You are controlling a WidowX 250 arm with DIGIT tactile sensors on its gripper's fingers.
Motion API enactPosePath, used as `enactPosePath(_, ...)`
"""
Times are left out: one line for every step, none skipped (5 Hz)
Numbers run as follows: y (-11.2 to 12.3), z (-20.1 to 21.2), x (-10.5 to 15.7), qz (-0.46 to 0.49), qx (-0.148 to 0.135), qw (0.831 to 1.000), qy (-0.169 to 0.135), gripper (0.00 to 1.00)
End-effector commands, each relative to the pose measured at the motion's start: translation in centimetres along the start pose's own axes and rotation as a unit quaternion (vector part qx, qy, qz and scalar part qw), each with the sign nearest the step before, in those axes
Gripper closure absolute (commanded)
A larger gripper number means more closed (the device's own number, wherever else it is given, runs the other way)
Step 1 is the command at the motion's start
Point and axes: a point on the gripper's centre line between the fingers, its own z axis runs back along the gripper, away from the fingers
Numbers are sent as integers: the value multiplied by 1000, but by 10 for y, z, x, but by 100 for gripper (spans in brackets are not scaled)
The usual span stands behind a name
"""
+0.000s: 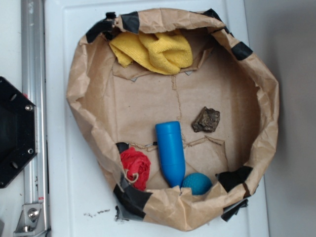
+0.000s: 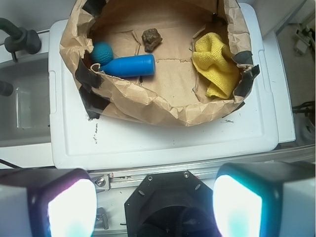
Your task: Grab the yellow cloth.
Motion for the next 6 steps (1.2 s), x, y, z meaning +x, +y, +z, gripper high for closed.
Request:
enactPosePath(0,0,0,0,0,1000,0,0)
enactPosePath(-1,-9,49,119,22,988,-94,0)
enactPosePath(9,-36,96,237,27,968,-80,0)
enactPosePath(27,-80,128,294,-30,948,-120,0)
enactPosePath(45,-131,147,340,-5,930,-137,0)
enactPosePath(62,-162,145,394,52,908,-132,0)
